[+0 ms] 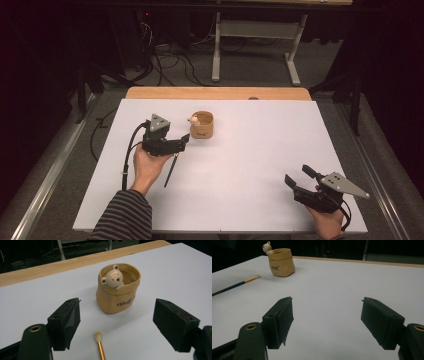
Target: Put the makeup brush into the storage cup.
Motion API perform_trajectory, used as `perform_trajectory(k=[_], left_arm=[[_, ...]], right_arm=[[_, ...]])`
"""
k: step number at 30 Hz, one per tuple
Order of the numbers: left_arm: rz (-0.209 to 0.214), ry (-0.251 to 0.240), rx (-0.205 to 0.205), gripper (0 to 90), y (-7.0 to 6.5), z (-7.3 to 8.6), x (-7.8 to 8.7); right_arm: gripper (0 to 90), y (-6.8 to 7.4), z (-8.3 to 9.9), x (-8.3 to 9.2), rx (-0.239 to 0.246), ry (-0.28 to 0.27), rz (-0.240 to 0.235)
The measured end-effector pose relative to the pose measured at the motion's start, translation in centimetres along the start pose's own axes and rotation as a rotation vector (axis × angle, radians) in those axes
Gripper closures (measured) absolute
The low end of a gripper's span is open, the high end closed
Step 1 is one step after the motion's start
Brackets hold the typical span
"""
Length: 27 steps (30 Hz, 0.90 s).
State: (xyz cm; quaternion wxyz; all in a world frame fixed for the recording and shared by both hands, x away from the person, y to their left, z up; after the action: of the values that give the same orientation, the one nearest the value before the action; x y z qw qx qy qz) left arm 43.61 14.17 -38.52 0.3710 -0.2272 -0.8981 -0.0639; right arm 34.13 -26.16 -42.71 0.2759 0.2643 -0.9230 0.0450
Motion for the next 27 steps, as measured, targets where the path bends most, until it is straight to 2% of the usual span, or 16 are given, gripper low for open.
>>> perform_trajectory(k=[3,4,7,12,27], left_arm=[[0.001,0.009,0.003,22.5,-0.06,-0.02,-0.10],[-0.005,0.030,0.002,22.4,-0.02,0.00,-0.14],[-0.016,0.055,0.014,22.5,0.01,-0.01,-0.26],[-0.022,0.090,0.001,24.1,-0.13,0.07,-0.40],[-0.011,0.193,0.004,25.4,-0.09,0.25,-0.84]], right_arm=[[27.5,0.03,0.01,-0.01,-0.001,0.002,-0.003],[27.5,0.03,0.00,-0.01,0.000,0.002,-0.002],[27.5,-0.01,0.01,-0.01,0.002,0.002,0.000],[27.5,0.04,0.04,-0.04,0.000,0.006,0.000],[27.6,0.09,0.06,-0.16,0.007,0.012,-0.001]])
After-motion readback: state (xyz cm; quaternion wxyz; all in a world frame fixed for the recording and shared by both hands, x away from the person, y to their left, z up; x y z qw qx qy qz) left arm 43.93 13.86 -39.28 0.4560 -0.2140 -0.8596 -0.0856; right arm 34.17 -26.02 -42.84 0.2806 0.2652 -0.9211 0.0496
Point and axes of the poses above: each handheld gripper's, and its own axes: x roughly backward along the jaws, z roughly out of its underside, y roughly to its left, the point moved 6 cm from there along -x, roughly forward along the jaws, and after that the axes turned 13 degrees about y, right-handed, at the moved point
